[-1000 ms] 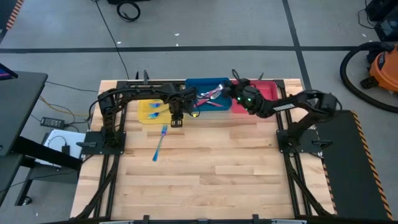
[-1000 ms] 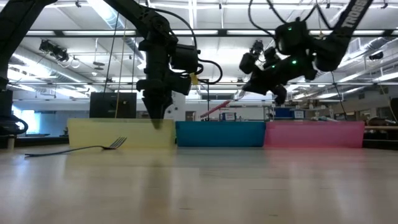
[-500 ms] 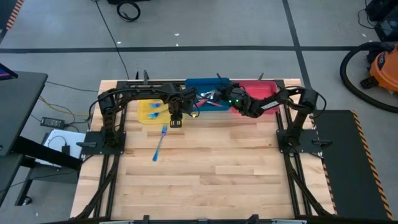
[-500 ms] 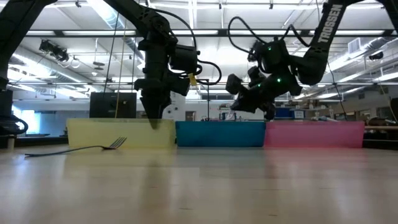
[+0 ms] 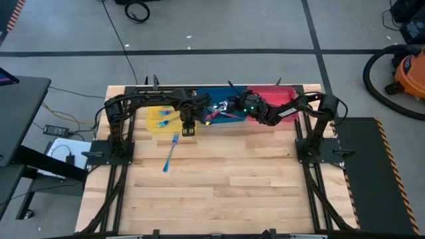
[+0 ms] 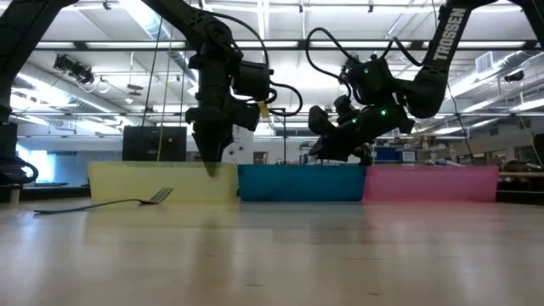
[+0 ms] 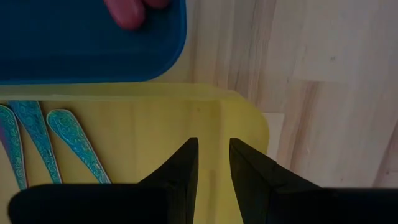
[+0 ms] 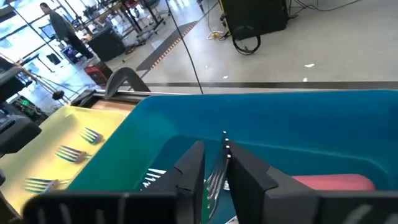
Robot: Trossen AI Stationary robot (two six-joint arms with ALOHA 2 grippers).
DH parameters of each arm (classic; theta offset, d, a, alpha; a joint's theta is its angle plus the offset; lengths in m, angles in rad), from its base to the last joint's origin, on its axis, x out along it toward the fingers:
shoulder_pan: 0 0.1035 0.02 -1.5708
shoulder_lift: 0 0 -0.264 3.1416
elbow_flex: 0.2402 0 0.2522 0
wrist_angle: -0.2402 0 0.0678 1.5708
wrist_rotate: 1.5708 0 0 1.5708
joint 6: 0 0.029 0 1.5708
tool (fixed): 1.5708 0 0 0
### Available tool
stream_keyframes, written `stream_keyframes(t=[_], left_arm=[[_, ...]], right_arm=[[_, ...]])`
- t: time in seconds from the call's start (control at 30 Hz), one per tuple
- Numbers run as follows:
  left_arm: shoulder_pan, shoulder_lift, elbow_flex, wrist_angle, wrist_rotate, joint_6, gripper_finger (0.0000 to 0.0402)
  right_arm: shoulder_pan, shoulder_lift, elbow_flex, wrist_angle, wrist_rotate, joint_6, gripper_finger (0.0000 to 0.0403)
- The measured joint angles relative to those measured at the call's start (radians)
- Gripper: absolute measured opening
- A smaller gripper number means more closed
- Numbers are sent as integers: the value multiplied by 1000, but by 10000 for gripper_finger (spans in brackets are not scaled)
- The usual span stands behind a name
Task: Sort silverware by color (type)
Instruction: Put the pink fork into the blue bin, then adjust the yellow bin
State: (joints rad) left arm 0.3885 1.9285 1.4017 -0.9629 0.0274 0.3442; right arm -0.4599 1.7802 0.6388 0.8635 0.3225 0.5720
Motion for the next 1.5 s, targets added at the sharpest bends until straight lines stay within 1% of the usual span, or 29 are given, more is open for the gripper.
stream_keyframes(t=[0.17,0.3,0.37,0.67,0.83,0.93,1.1,1.27,1.4,1.5], left_arm=[[0,0,0,-13,0,-1,91],[0,0,0,-18,0,-1,91],[0,0,0,-20,-1,-1,91],[0,0,0,-24,-1,-27,91],[0,0,0,-57,-1,-53,91],[0,0,0,-83,0,-77,91],[-8,0,0,-113,-1,-150,91],[-55,0,0,-158,-2,-185,91],[-111,0,0,-190,-1,-208,91],[-143,0,0,-182,-1,-230,91]], right_arm=[[0,0,0,25,-14,-20,100],[-4,0,0,67,-108,-35,114],[-6,0,0,73,-135,-53,118],[-13,0,-1,60,-141,-107,141],[-13,-20,-2,39,-141,-113,154],[-14,-83,-1,-60,-134,-136,160],[-15,-231,-1,-214,-84,-177,169],[-15,-352,-1,-269,-83,-275,170],[-15,-418,-1,-297,-83,-368,170],[-15,-450,-1,-317,-83,-397,170]])
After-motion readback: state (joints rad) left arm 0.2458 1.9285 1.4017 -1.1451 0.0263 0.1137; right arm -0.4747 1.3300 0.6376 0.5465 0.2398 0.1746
